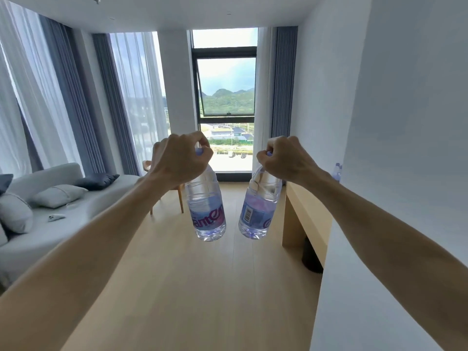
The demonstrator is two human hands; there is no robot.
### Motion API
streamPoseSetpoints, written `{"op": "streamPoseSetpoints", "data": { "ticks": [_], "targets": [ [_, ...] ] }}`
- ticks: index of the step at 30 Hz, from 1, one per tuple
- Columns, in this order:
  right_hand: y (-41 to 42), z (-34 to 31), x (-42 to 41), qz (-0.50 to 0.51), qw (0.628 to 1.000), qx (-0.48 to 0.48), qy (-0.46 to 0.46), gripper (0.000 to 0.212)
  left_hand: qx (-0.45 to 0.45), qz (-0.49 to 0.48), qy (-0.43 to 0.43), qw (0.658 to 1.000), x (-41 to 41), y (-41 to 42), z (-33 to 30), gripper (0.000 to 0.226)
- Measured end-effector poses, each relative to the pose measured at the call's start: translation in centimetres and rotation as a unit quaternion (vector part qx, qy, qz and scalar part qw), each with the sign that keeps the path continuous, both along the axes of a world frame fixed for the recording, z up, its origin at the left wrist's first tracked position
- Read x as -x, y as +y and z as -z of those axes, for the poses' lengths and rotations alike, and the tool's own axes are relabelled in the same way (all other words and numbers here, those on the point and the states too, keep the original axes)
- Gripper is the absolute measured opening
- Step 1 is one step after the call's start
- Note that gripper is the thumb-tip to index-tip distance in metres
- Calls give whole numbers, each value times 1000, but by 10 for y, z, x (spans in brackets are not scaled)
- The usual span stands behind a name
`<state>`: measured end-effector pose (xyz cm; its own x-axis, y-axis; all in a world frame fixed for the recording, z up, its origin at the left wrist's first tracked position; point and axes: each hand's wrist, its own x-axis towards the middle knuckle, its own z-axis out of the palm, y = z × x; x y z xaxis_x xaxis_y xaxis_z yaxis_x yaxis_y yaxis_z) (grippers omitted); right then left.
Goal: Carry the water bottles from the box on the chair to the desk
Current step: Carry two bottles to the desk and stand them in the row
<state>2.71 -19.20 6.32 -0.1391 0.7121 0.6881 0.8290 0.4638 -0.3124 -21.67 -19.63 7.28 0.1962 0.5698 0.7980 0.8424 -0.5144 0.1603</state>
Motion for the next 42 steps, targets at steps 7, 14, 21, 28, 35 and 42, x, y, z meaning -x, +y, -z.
{"op": "streamPoseSetpoints", "data": {
  "ticks": [7, 14, 21, 28, 35, 42],
  "targets": [
    [134, 20, -19, 14, 1000, 21, 11, 30, 2, 3, 6, 1000, -20, 133, 14, 25],
    [288, 27, -53, -2, 1000, 23, 9, 29, 16, 14, 28, 999, -52, 278, 22, 20],
    [423, 21, -105, 8, 999, 34, 20, 29, 24, 12, 31, 999, -100, 421, 14, 16],
    [519, 48, -166, 56, 996, 67, 23, 31, 46, 41, 21, 998, -163, 539, 38, 13],
    [612, 70, -243, 125, 988, 91, 24, 37, 62, 93, 17, 994, -241, 663, 66, 13],
    [715, 73, -332, 214, 970, 111, 34, 32, 95, 190, 11, 977, -338, 807, 71, 11]
  ]
}}
